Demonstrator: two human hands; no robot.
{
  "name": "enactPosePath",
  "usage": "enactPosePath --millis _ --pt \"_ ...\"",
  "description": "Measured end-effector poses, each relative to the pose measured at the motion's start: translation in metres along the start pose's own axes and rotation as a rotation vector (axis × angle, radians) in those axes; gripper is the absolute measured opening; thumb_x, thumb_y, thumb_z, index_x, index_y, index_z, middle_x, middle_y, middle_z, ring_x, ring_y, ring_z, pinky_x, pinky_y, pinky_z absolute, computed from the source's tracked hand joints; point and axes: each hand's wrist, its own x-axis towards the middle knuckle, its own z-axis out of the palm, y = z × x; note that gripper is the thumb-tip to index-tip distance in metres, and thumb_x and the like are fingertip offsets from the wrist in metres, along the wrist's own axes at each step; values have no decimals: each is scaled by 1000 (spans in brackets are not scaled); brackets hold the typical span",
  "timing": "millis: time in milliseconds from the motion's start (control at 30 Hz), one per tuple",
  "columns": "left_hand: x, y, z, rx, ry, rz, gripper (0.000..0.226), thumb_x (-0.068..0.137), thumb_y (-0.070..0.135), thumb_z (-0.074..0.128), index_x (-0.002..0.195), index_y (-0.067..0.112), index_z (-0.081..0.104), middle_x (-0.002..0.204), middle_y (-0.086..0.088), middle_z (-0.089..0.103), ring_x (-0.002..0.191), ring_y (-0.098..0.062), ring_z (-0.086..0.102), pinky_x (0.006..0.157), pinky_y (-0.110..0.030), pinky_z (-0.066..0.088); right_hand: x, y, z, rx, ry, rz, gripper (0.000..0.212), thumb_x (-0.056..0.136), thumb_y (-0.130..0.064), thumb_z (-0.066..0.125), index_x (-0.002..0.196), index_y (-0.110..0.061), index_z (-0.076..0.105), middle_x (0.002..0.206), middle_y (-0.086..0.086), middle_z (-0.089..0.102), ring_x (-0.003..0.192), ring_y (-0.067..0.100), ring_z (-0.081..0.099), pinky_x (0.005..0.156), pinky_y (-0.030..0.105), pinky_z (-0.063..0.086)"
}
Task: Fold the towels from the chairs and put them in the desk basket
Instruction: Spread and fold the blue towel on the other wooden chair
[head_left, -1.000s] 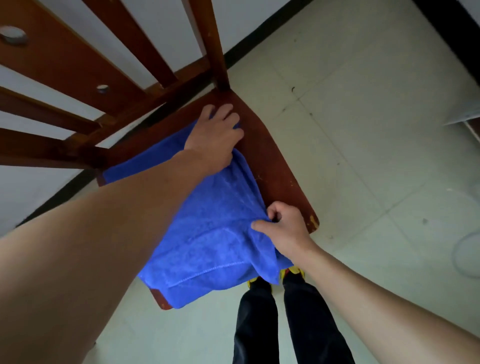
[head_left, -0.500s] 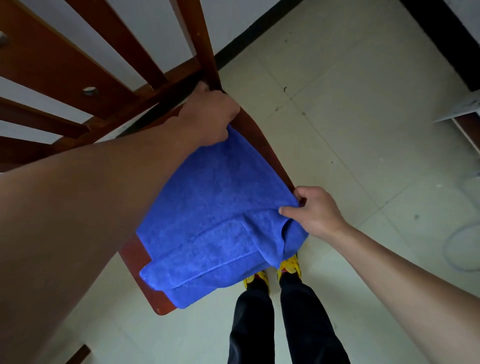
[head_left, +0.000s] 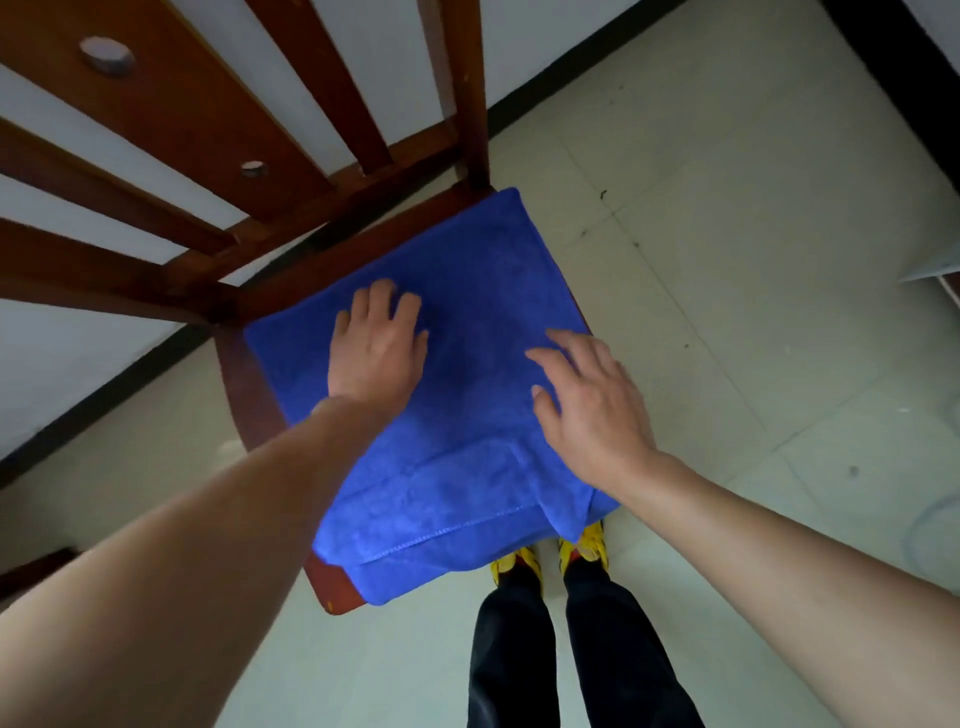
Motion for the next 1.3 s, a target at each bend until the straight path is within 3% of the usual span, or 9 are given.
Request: enactPosePath --millis 233,367,500,600,700,767,867,1033,1300 --pt "-90 -43 46 -24 -51 -329 61 97 47 32 150 18 26 158 -17 16 146 -35 14 115 -50 17 78 -2 31 -271 -265 -306 63 96 -43 45 152 -22 25 162 12 8 149 29 5 115 48 17" --pt "-102 -60 62 -6 -28 -315 64 96 52 20 152 21 17 160 -13 12 147 -32 7 118 -47 10 120 14 31 -339 -246 -242 71 94 -59 23 154 -21 17 162 12 8 149 30 5 116 48 15" --pt "-100 -66 64 -16 -24 -302 65 97 54 19 153 24 10 161 -11 5 148 -30 0 119 -46 4 126 18 29 -369 -253 -227 68 98 -56 29 154 -20 15 162 12 5 149 30 2 116 49 15" --pt "-103 -59 54 -44 -23 -360 63 97 49 30 151 18 23 159 -17 13 147 -34 9 117 -48 10 106 4 22 -331 -231 -182 62 96 -46 43 149 -16 30 158 16 20 146 34 15 113 50 21" --pt "-123 -45 39 -154 74 -503 48 92 34 52 134 11 47 147 -21 35 135 -40 33 106 -49 29 55 -10 6 -127 -153 -210 36 86 -33 56 115 -12 60 121 13 56 112 36 53 87 45 45" --pt "-146 -31 30 -244 112 -670 37 88 29 58 118 7 54 129 -20 47 116 -40 46 90 -47 38 10 -17 -3 14 -158 -105 13 85 -29 64 89 -16 62 89 1 62 85 28 61 67 36 48" --pt "-179 -12 25 -395 69 -1080 36 86 32 62 109 5 53 113 -19 49 106 -38 48 83 -46 40 -48 -23 -10 119 -253 301 28 85 -37 66 67 -18 54 58 -8 55 62 22 57 54 29 39" --pt "-208 7 37 -932 41 -1517 30 81 31 71 97 10 55 90 -5 60 87 -30 59 77 -36 45 -109 -14 -2 549 -150 1159 31 77 -47 74 77 -20 60 76 0 65 76 24 63 70 33 48" --pt "-201 12 25 -1074 285 -1552 34 77 18 73 61 18 43 63 2 52 61 -23 47 65 -33 46 -97 -35 5 860 -125 1232 11 82 -18 67 73 -15 61 75 3 61 62 18 53 55 26 39"
